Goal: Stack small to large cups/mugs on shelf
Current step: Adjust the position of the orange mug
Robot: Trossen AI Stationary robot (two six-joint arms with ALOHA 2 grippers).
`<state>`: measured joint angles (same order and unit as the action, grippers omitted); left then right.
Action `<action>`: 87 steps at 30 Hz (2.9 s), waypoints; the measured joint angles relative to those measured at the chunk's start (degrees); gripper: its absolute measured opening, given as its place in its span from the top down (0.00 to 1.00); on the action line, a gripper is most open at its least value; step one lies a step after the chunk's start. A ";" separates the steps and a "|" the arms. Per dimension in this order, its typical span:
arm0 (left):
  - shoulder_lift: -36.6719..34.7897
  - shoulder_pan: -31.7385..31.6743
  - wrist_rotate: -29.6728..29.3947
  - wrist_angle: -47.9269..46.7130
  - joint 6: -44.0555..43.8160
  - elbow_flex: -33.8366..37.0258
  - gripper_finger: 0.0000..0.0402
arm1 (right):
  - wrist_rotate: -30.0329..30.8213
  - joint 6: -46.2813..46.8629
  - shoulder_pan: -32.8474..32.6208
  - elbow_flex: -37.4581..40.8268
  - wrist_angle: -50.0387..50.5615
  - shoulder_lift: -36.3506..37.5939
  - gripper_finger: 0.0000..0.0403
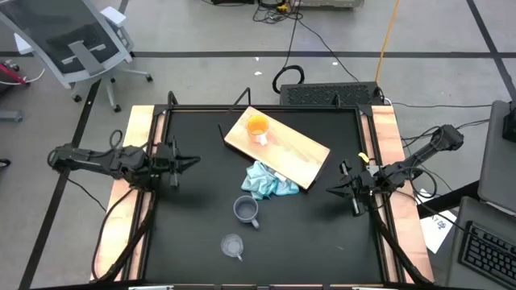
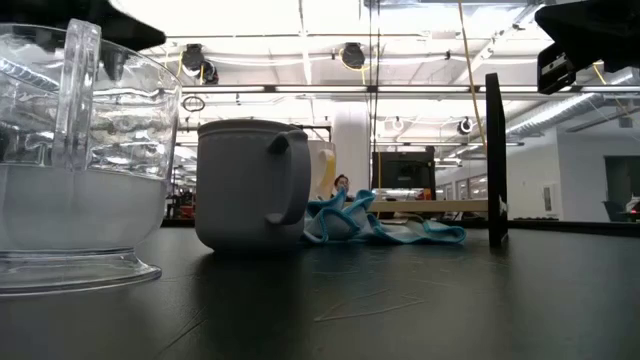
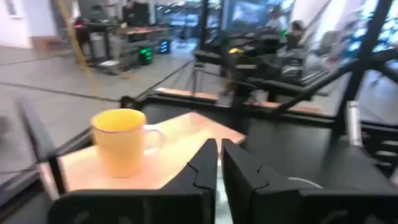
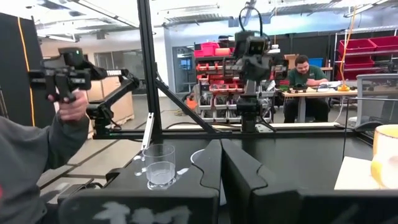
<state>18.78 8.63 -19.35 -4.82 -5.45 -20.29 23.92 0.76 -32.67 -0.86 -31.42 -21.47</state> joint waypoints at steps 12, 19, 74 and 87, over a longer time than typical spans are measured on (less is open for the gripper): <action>21.93 -15.29 17.81 -1.13 3.74 -18.61 1.00 | 0.00 0.04 0.00 0.00 0.42 0.00 1.00; 38.39 -24.90 33.62 -5.13 3.84 -31.14 1.00 | 0.00 0.04 0.00 0.00 1.37 0.00 1.00; 84.69 -37.97 32.33 -51.52 38.20 -81.29 1.00 | 0.48 4.54 3.61 0.00 4.70 -0.04 1.00; 84.75 -33.76 32.33 -52.98 41.34 -81.29 0.85 | 0.48 4.54 3.61 0.00 4.76 -0.04 1.00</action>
<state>103.53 -25.13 12.97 -57.80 35.88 -101.58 24.40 5.30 -29.06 -0.86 -26.65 -21.52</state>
